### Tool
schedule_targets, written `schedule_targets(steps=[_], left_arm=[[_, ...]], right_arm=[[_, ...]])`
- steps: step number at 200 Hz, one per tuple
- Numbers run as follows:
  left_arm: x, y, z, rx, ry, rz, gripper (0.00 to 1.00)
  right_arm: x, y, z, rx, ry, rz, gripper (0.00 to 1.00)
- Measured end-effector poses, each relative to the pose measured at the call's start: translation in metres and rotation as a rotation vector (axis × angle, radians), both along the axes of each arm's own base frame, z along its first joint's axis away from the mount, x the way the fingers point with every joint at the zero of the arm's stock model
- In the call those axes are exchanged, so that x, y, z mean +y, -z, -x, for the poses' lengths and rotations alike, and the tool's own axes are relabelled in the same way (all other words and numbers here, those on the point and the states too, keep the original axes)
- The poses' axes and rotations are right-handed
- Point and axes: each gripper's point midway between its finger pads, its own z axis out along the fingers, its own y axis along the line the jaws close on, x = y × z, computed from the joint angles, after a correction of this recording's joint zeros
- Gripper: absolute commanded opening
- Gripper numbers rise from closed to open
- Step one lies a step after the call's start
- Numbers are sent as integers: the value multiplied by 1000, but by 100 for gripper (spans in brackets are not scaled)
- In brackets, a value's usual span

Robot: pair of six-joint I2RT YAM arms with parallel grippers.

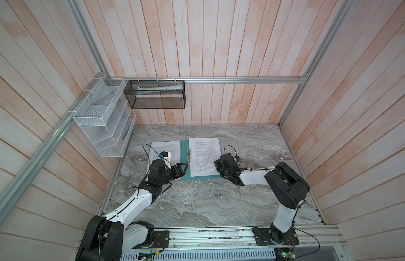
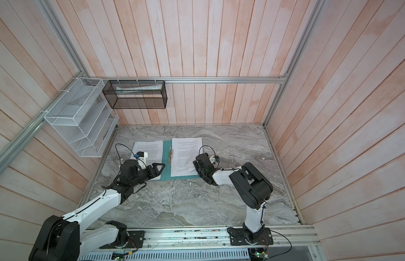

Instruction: Put the files into the folder

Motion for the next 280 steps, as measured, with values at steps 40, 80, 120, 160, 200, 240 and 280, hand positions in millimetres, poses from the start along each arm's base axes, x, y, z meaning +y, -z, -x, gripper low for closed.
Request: schedule_targets(steps=[40, 80, 120, 160, 200, 240, 280], left_arm=[[1, 4, 2, 10, 0, -3, 77], [1, 5, 2, 12, -2, -5, 77], [1, 5, 2, 12, -2, -5, 77], [1, 4, 2, 11, -3, -4, 77], [1, 6, 2, 18, -3, -6, 77], [1, 5, 1, 13, -6, -1, 78], [2, 4, 0, 6, -12, -4, 81]], right_arm=[[5, -1, -2, -20, -31, 6, 0], [8, -2, -1, -25, -51, 3, 20], [13, -15, 1, -67, -86, 24, 51], [24, -51, 10, -136, -125, 0, 56], [16, -38, 23, -81, -138, 49, 61], [-21, -13, 49, 19, -122, 147, 67], [-58, -49, 54, -28, -117, 252, 66]])
